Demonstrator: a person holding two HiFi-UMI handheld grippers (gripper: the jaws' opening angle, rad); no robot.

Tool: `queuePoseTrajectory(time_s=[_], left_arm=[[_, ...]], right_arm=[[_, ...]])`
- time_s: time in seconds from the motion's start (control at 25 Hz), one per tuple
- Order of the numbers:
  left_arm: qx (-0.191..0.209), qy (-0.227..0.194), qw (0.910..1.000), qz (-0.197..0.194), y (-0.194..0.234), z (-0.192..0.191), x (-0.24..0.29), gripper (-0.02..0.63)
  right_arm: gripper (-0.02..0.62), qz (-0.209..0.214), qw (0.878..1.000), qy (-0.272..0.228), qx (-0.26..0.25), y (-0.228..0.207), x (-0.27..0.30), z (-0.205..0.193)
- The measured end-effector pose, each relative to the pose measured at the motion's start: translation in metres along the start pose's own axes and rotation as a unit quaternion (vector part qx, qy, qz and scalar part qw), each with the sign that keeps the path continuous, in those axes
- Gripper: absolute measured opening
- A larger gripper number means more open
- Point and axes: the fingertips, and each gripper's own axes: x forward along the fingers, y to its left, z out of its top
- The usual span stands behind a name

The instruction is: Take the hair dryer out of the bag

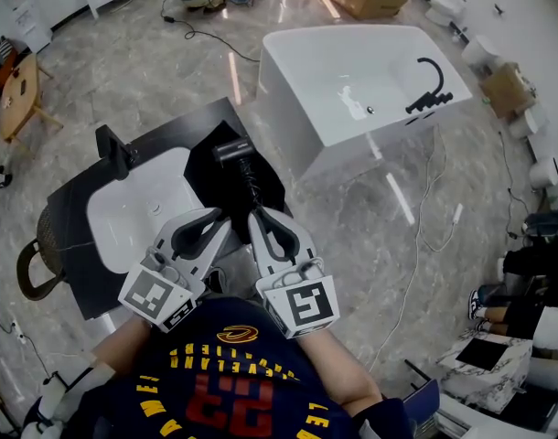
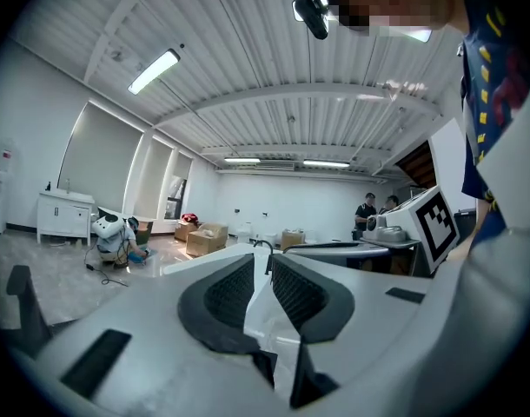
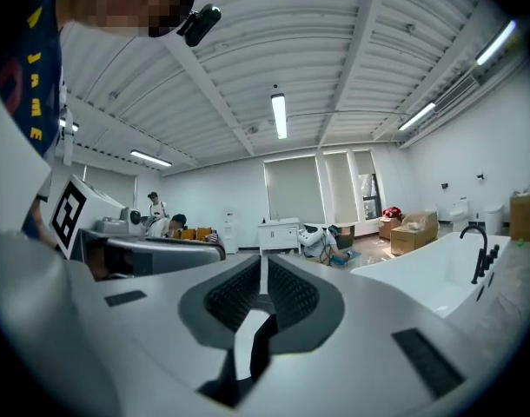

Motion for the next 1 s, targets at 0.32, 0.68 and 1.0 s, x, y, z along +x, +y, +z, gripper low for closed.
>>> queuePoseTrajectory(time_s=[0.32, 0.68, 1.0], left_arm=[[-0.009, 0.004, 0.9999, 0.002, 0.004, -0.004, 0.0, 0.067], [-0.023, 0.0, 0.9995, 0.022, 0.02, -0.005, -0.002, 0.067], [-0.037, -0.019, 0.9979, 0.051, 0.046, 0.0, -0.006, 0.066]], right_arm=[[0.034, 0.006, 1.0, 0.004, -0.001, 0.006, 0.003, -0.003], [0.034, 0.005, 1.0, 0.015, 0.005, 0.005, 0.005, -0.01], [0.034, 0.002, 1.0, 0.018, 0.009, -0.002, 0.01, -0.014]])
